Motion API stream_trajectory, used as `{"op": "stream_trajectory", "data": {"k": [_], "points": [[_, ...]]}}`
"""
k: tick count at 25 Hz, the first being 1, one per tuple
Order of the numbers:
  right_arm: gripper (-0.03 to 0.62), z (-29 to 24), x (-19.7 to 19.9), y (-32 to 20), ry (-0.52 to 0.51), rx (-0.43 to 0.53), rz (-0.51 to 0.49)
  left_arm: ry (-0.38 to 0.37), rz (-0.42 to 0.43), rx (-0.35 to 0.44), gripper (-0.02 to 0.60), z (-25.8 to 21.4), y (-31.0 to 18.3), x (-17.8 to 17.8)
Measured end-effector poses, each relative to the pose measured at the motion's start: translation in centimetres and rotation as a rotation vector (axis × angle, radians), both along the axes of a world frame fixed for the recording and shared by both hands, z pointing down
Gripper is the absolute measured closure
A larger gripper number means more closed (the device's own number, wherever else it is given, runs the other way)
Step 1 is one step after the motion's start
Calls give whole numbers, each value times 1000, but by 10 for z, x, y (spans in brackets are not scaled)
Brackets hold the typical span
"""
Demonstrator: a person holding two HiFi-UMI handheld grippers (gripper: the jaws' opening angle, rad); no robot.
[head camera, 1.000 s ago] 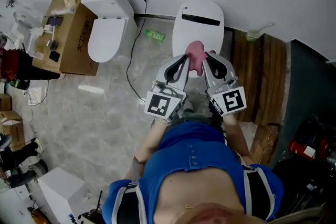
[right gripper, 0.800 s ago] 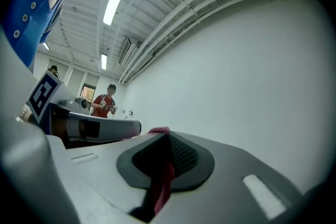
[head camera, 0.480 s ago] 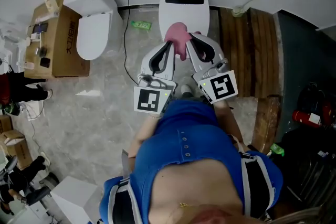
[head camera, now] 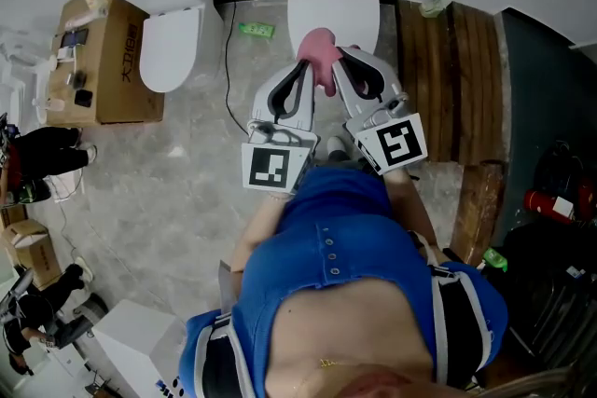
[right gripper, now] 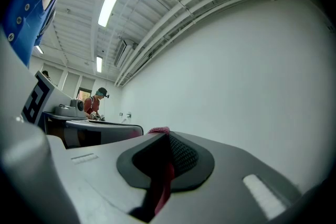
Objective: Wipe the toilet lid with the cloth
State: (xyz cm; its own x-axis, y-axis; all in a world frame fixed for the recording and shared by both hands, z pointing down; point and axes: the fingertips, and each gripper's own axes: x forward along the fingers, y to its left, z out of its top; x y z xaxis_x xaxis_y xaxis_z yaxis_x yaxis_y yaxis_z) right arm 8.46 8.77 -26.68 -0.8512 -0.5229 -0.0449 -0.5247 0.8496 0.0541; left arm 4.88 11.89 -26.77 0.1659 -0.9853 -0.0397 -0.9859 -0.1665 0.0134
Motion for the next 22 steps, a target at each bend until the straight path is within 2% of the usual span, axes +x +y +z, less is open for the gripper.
{"op": "stream_trajectory", "data": {"k": [8,22], "points": [[583,7,1,6,45,19,-35,-10,-23,-6,581,2,1,7],[583,4,2,7,39,9,-80,-15,-77,-13,581,3,4,7]]}}
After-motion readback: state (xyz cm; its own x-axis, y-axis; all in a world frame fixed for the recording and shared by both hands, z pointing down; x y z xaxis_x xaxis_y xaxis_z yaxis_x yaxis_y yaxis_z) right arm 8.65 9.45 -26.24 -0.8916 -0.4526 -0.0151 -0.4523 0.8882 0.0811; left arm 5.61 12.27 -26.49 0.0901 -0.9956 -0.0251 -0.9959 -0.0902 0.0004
